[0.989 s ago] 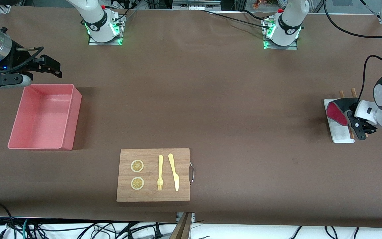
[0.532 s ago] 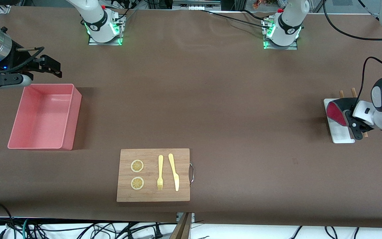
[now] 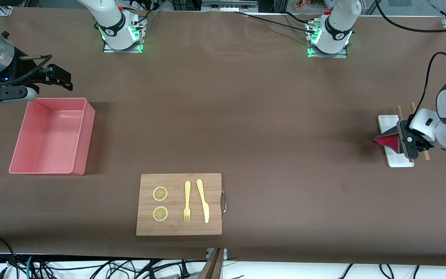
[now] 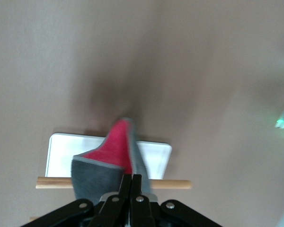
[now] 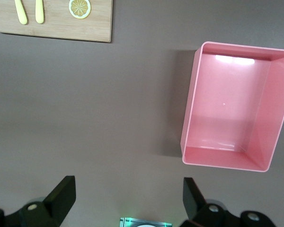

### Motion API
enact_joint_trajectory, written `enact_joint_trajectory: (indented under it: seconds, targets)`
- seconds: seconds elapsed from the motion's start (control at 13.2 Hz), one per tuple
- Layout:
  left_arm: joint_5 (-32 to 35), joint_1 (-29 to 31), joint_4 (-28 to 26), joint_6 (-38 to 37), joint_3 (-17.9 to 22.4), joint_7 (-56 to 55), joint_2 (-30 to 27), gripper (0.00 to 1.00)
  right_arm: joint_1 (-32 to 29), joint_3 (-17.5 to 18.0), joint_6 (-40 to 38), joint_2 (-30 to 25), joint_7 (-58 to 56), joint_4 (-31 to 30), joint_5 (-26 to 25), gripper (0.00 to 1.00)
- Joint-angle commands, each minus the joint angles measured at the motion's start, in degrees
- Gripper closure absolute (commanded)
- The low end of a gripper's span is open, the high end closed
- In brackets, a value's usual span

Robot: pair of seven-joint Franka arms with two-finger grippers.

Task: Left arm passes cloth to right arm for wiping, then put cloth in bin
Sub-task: 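Lift the cloth with the left gripper while the right gripper approaches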

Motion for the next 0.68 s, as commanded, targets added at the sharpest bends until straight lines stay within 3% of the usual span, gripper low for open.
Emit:
enact_joint_trajectory:
  seconds: [0.0,0.15,0.3,0.46,0.61]
  targets:
    - [-3.32,0.01,8.13,-10.49,-5.86,-11.01,-0.04,1.0,0.53,0.05,-0.32,5.7,-1.14,1.46,-0.05,0.0]
    - [-12.07,-0.08,10.44,-13.68,-9.91,-25.85,0.05,1.0,0.7,0.05,-2.51,6.34,-2.44,1.46,2.66,0.0]
    - [-18.17,-1.39,10.97,-13.6,-12.55,-38.25,0.05,1.0,0.79,0.93,-4.09,4.85,-11.89,1.64,5.21,0.0]
    - [-22.3,-5.77,13.59,-13.16,-15.01,-52.57,0.22,1.0,0.7,2.07,-5.25,4.75,-25.77,1.37,11.51,0.0]
    - [-29.15,-10.95,16.5,-9.15,-15.02,-66.29,1.36,1.0,0.79,2.07,-2.27,6.94,-36.08,1.02,18.99,0.0]
